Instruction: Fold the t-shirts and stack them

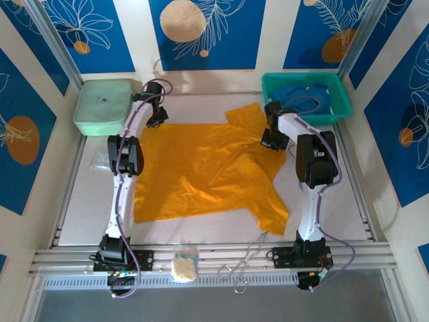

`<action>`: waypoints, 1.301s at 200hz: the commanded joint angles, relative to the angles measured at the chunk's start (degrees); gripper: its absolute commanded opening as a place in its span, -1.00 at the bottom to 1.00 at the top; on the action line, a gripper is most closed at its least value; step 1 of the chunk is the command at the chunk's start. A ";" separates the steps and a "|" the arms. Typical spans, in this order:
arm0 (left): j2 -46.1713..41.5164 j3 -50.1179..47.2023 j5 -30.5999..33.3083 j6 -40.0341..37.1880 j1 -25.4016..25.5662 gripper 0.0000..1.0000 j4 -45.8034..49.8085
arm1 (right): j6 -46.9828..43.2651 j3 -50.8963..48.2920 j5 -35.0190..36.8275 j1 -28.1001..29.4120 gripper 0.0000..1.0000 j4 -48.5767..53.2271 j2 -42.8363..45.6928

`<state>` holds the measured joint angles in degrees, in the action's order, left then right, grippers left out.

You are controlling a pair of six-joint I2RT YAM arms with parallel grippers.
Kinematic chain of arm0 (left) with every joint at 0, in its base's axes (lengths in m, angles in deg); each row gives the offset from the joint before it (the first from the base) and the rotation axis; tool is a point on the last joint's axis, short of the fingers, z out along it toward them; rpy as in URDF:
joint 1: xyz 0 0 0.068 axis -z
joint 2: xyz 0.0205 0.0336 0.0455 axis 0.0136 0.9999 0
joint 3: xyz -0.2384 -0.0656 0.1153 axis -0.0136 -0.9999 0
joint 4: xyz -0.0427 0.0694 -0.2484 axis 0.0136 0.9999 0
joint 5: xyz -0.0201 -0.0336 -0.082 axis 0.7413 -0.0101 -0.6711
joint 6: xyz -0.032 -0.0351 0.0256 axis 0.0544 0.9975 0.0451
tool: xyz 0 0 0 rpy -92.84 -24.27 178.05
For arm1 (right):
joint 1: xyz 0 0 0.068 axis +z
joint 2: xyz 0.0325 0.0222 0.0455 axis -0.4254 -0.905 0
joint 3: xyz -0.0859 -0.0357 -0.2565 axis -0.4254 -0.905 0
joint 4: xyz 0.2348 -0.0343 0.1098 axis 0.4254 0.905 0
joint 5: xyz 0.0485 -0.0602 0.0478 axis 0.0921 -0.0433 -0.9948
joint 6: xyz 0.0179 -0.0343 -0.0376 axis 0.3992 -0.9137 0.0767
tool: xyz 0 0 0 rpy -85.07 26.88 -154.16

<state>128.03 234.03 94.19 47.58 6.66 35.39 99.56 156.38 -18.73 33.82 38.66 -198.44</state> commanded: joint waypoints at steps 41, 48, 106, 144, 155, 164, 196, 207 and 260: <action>-16.12 -5.93 -3.12 -6.24 -1.03 -0.10 -4.01 | -4.41 -5.97 -0.50 2.52 -0.72 0.04 15.47; -20.28 -10.05 -3.91 -6.25 -0.88 -0.02 -5.09 | -3.42 -8.21 -0.71 2.71 -0.65 0.37 18.11; -47.73 -53.75 -4.12 -1.67 3.08 0.05 -12.07 | 4.54 -26.12 -6.37 2.64 -0.30 -0.45 26.93; -53.94 -74.22 -2.65 3.57 5.97 -0.05 -19.00 | 6.49 -27.10 -5.49 2.01 -0.29 -3.42 21.96; -54.00 -77.59 -2.88 4.65 6.52 -0.07 -20.08 | 6.84 -26.69 -5.34 2.06 -0.28 -3.93 20.10; -53.76 -79.75 -2.69 5.25 7.26 -0.08 -20.58 | 7.18 -26.40 -5.21 2.03 -0.28 -4.15 18.46; -51.80 -82.98 -0.04 5.58 10.30 -0.09 -18.64 | 7.70 -24.90 -4.49 2.35 -0.36 -2.88 14.00; -50.77 -83.51 0.92 5.57 10.89 -0.09 -17.68 | 7.57 -24.14 -3.26 2.64 -0.28 -1.34 13.63; -43.25 -78.06 6.59 2.75 11.12 -0.09 -10.31 | 2.86 -21.46 5.51 1.60 -0.42 3.54 13.21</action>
<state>79.42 153.77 95.83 51.91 17.86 19.70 105.27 133.50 -19.82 36.31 38.83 -183.49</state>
